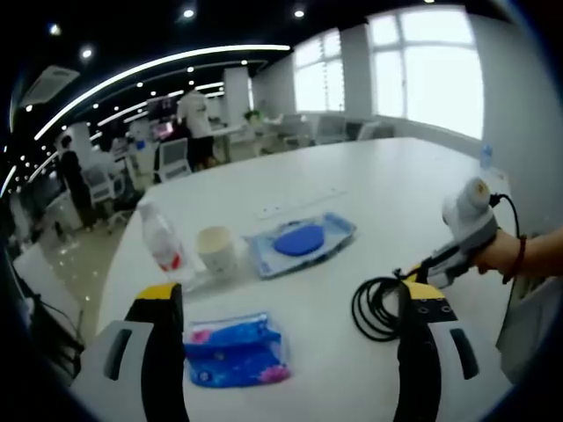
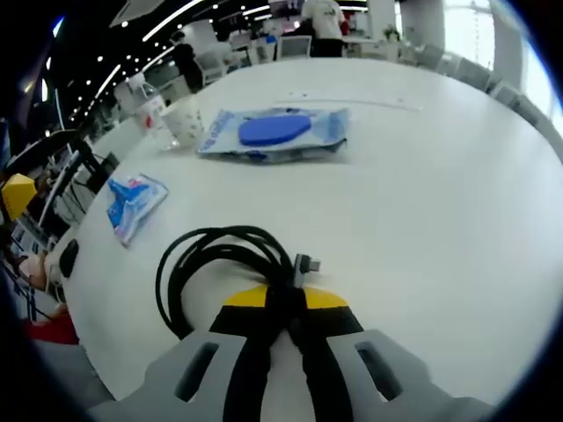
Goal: Arrange the tabletop items into an orderly group along one side of the table until the central work area is clear of visible clutter.
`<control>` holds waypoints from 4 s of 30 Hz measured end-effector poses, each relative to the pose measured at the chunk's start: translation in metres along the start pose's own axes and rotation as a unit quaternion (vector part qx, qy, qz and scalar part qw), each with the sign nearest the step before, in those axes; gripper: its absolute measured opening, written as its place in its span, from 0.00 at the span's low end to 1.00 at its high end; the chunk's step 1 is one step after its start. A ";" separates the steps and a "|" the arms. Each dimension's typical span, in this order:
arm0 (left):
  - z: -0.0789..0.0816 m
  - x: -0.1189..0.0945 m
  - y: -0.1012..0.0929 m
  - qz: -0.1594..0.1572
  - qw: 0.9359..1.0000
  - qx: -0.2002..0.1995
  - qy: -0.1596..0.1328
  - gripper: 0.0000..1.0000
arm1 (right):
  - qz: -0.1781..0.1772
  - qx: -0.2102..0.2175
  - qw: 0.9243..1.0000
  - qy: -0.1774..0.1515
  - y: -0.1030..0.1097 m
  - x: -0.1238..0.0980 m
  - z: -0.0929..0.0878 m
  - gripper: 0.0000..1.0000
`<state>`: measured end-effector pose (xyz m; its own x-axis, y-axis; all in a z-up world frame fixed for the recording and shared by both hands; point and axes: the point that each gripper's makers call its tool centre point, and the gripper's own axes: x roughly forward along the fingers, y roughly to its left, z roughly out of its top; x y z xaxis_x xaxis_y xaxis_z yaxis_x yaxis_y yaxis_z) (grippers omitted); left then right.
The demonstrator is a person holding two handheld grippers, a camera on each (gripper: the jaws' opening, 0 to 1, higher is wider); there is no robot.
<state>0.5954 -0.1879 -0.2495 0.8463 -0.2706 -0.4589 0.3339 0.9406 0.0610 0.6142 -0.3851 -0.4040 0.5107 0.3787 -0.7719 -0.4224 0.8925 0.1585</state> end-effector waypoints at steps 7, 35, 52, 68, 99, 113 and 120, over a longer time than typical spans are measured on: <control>-0.006 0.003 -0.009 -0.017 1.000 0.013 0.011 0.99 | 0.044 0.062 0.997 0.005 0.008 -0.004 0.000 0.10; -0.012 0.004 -0.010 -0.026 0.999 0.026 0.021 0.99 | 0.076 0.139 0.984 -0.085 -0.020 -0.055 0.060 0.09; -0.015 0.004 -0.017 -0.044 0.999 0.013 0.025 0.99 | 0.057 0.148 0.983 -0.092 -0.050 -0.039 0.071 0.09; -0.022 0.001 -0.006 -0.034 0.999 0.017 0.036 0.99 | 0.028 0.123 0.990 -0.055 -0.073 -0.015 0.055 0.10; -0.026 -0.002 0.010 -0.017 0.999 0.010 0.040 0.99 | -0.044 0.089 0.993 -0.064 -0.089 -0.006 0.054 0.39; -0.025 -0.012 0.027 0.001 0.999 0.003 0.041 0.99 | -0.018 0.090 0.991 -0.098 -0.063 -0.024 0.067 0.68; -0.029 -0.016 0.036 0.009 0.999 0.006 0.047 0.99 | -0.034 0.045 0.992 -0.110 -0.052 -0.034 0.071 0.73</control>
<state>0.5816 -0.1437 -0.2652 0.8098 -0.2328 -0.5385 0.3243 0.9425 0.0802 0.6714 -0.4272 -0.3422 0.6912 0.3521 -0.6311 -0.3178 0.9324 0.1721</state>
